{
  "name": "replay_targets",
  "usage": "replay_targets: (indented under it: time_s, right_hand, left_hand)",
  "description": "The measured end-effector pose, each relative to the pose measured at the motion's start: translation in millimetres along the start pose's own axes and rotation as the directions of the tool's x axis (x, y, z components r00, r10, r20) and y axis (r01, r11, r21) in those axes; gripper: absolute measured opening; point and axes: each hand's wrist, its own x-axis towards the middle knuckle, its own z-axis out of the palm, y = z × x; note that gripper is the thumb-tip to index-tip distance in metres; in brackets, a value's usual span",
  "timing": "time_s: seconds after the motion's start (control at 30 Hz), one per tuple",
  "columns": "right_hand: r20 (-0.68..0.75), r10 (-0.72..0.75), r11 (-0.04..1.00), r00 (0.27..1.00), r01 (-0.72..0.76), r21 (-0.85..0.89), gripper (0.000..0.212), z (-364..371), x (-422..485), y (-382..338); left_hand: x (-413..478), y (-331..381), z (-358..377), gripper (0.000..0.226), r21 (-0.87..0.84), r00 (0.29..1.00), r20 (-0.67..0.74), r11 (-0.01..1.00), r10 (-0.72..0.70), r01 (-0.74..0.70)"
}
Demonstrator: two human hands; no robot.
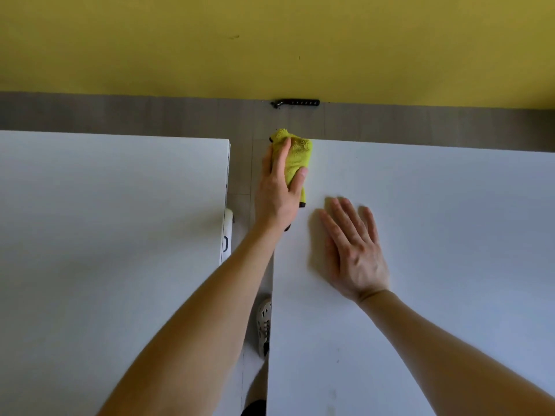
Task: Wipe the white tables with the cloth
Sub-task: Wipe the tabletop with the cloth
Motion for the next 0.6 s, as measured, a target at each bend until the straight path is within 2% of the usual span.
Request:
replay_targets:
  time_s: [0.1, 0.27, 0.33, 0.5, 0.6]
  right_hand:
    - [0.01, 0.002, 1.0, 1.0, -0.002, 0.004, 0.056, 1.4, -0.5, 0.7]
    - [0.027, -0.006, 1.0, 1.0, 0.006, 0.007, 0.058, -0.8, -0.6, 1.4]
    - [0.043, -0.005, 1.0, 0.999, 0.004, 0.008, 0.059, -0.3, -0.2, 2.2]
    - [0.054, -0.003, 1.0, 0.999, 0.003, -0.003, 0.059, 1.8, 2.3, 5.7]
    - [0.061, -0.004, 1.0, 0.998, 0.005, -0.009, 0.058, 1.4, 3.1, 4.1]
  left_hand:
    - [-75.0, -10.4, -10.9, 0.062, 0.033, 0.999, -0.002, 0.999, 0.042, -0.042]
    - [-228.2, -21.9, -38.8, 0.063, 0.025, 0.989, 0.135, 0.998, -0.067, 0.065]
    - [-223.7, -21.0, -42.0, 0.062, 0.048, 0.987, 0.145, 0.997, -0.066, 0.06]
    - [-102.8, -3.8, -20.9, 0.061, 0.076, 0.997, 0.056, 0.996, -0.053, 0.049]
    - [-106.3, -6.8, -13.8, 0.063, 0.124, 0.999, 0.041, 0.992, -0.006, 0.001]
